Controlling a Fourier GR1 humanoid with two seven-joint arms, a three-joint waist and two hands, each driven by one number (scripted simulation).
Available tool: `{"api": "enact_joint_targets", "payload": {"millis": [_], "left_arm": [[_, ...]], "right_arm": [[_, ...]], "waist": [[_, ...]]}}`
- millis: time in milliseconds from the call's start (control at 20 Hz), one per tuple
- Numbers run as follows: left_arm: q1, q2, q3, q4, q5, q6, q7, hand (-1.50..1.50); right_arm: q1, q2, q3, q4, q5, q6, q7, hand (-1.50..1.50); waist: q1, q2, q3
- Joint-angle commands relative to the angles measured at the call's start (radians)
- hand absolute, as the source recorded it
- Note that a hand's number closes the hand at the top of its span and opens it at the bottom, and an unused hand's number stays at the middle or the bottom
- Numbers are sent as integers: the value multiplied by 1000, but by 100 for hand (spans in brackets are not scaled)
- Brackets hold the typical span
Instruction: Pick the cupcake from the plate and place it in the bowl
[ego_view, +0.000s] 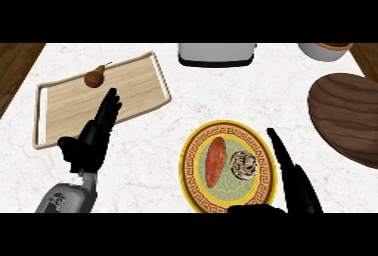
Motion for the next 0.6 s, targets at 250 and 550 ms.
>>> {"api": "enact_joint_targets", "payload": {"millis": [250,550], "left_arm": [[-90,-65,43,131,-52,-22,-20,0],[23,-32,85,0,-41,-92,2,0]], "right_arm": [[58,51,47,-26,-23,-32,-57,-150],[77,56,-7,98,-102,-67,-186,-150]], "waist": [[-5,1,0],[1,0,0]]}}
